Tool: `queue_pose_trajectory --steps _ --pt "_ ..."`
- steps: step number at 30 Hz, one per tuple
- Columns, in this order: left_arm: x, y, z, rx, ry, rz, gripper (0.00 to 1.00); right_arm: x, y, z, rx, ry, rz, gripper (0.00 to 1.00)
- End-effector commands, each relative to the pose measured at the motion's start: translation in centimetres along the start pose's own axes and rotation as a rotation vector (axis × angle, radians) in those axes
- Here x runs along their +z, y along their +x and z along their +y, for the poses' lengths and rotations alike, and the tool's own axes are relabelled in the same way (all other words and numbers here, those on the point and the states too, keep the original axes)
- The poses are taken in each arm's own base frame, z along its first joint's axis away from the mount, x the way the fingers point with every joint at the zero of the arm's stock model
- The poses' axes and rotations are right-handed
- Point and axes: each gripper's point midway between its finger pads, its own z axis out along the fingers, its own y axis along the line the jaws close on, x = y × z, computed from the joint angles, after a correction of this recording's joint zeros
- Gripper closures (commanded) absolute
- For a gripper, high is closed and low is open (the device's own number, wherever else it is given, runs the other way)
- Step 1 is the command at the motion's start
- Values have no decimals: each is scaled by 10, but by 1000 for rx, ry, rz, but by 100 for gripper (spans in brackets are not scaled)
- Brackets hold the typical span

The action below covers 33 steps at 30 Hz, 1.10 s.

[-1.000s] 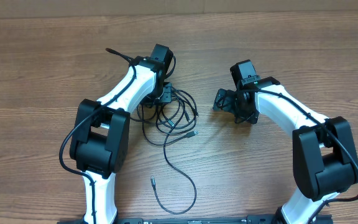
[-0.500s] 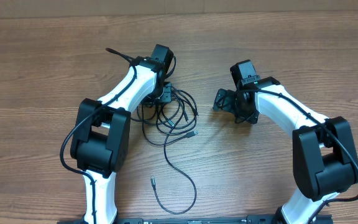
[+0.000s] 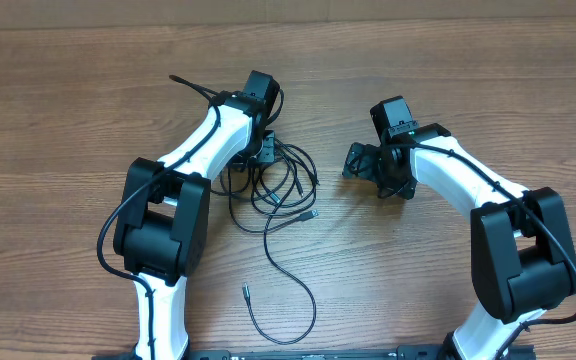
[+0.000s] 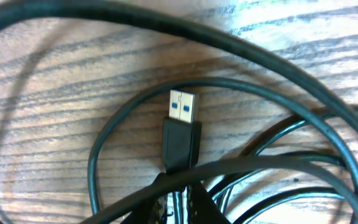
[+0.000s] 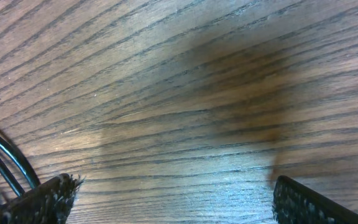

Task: Untangle cables

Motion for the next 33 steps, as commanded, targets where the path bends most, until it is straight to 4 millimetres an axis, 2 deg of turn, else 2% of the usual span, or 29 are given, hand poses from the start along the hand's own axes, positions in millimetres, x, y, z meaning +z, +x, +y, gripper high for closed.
queue_pose_trajectory --steps 1,8,12,16,18,21,26,30,33 --pt "17 8 10 -15 -31 24 87 -2 -6 2 -1 -1 -17 0" --pt "23 12 11 -29 -33 28 82 -2 -6 2 -1 -1 -17 0" --pt "23 16 4 -29 10 47 96 -2 -6 2 -1 -1 -17 0" --pt "22 17 -4 -1 55 53 96 -2 -6 2 -1 -1 -17 0" --pt "15 14 -6 -3 69 41 96 -2 -6 2 -1 -1 -17 0" --pt "-11 6 -14 -7 135 -2 96 -2 -6 2 -1 -1 -17 0" --pt "-79 -7 -36 44 324 -109 96 -2 -6 2 -1 -1 -17 0" --pt "-125 -7 -44 60 427 -166 96 -2 -6 2 -1 -1 -17 0" --pt "-148 -4 -43 71 459 -197 96 -2 -6 2 -1 -1 -17 0"
